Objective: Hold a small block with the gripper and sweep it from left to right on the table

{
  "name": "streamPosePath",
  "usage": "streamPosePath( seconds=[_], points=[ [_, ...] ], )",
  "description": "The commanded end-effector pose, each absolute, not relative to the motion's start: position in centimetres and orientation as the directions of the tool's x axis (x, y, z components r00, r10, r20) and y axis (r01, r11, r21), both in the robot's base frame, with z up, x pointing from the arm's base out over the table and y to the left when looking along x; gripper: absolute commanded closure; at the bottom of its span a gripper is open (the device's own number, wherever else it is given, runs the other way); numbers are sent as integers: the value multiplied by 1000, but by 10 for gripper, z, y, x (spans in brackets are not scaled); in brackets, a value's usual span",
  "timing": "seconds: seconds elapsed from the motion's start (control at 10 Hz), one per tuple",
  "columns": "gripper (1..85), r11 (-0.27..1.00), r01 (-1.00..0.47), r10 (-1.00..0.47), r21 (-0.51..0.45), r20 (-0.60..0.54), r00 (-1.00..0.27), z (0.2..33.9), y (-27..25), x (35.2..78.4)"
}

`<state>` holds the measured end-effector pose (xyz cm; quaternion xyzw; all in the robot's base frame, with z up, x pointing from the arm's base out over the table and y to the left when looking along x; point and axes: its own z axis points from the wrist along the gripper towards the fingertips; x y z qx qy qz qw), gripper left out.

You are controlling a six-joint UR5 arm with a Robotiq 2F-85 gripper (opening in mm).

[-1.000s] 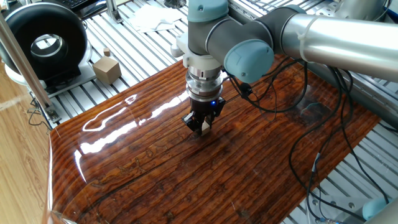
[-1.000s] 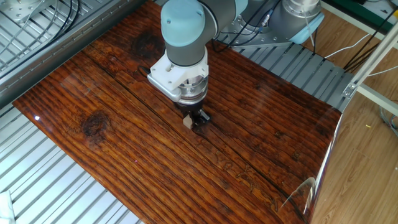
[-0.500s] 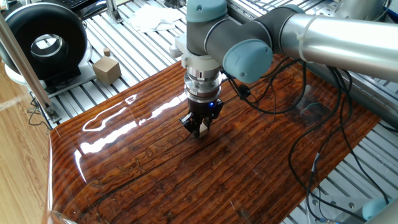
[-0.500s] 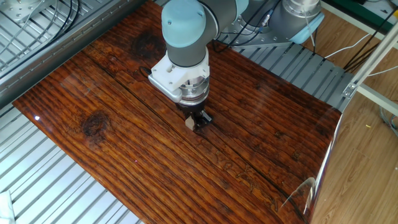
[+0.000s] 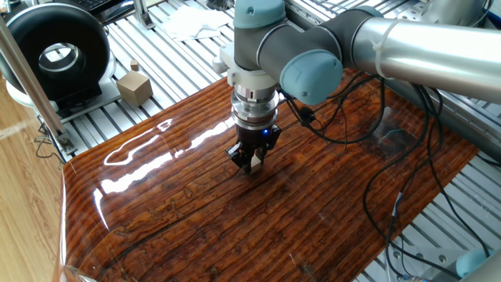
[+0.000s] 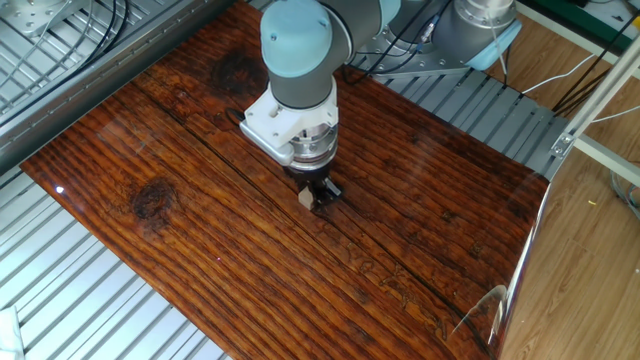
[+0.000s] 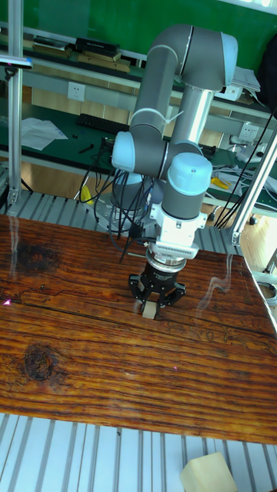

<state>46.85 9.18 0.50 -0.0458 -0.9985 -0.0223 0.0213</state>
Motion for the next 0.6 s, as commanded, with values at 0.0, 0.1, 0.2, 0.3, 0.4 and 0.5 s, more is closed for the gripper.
streamPosePath(
  seconds=[0.0, 0.1, 0.2, 0.3, 0.4, 0.5],
  points=[
    [847, 993, 105, 103, 59, 46, -994, 7, 98, 470],
    [847, 993, 105, 103, 59, 46, -994, 6, 98, 470],
    [847, 993, 104, 101, 59, 46, -994, 6, 98, 469],
    [847, 993, 104, 101, 61, 46, -994, 6, 98, 469],
    [847, 992, 104, 101, 65, 46, -994, 6, 100, 469],
    [847, 992, 104, 101, 65, 46, -994, 6, 100, 469]
  ],
)
